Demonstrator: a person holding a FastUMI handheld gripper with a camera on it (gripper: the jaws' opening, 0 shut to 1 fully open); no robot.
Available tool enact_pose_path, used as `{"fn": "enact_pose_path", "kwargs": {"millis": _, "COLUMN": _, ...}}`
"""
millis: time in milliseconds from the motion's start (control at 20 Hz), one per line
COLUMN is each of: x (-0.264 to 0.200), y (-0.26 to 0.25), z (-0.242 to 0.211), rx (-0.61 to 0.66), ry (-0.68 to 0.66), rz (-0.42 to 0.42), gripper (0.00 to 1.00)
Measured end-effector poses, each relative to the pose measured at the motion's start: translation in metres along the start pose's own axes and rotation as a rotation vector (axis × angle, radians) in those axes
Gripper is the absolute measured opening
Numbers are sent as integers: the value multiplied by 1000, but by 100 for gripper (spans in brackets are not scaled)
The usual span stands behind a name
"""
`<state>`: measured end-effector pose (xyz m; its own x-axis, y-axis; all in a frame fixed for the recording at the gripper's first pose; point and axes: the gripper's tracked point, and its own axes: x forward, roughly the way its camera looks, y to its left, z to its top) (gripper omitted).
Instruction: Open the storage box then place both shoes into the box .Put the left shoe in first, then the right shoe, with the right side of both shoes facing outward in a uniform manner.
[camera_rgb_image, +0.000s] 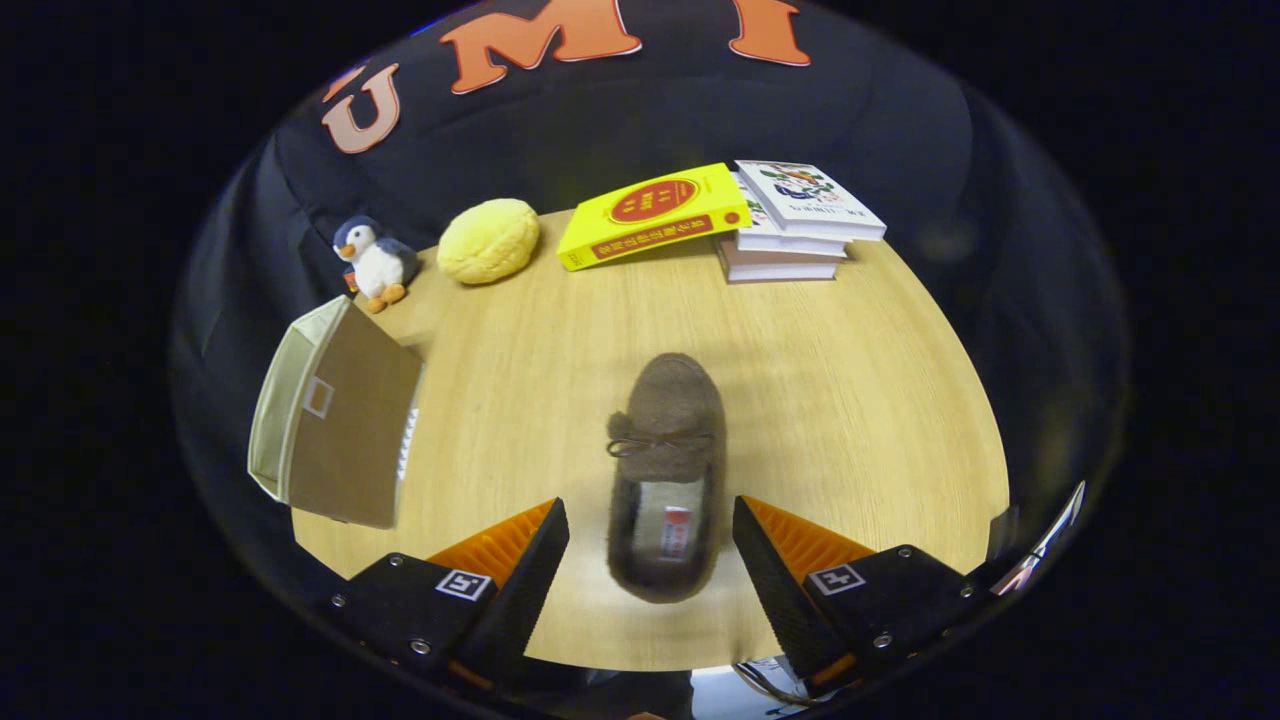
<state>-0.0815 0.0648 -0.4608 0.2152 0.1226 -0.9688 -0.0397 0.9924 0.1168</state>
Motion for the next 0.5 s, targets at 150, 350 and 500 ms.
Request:
{"fn": "enact_pose_path", "kwargs": {"millis": 150, "x": 28, "y": -13, "z": -7, "rx": -4, "ry": 11, "rz": -13, "gripper": 98}}
{"fn": "enact_pose_path", "kwargs": {"millis": 350, "x": 67, "y": -31, "z": -6, "rx": -21, "ry": -5, "rz": -58, "gripper": 89}}
{"fn": "enact_pose_path", "kwargs": {"millis": 500, "x": 88, "y": -44, "z": 7, "rx": -9, "ry": -62, "rz": -94, "gripper": 75}}
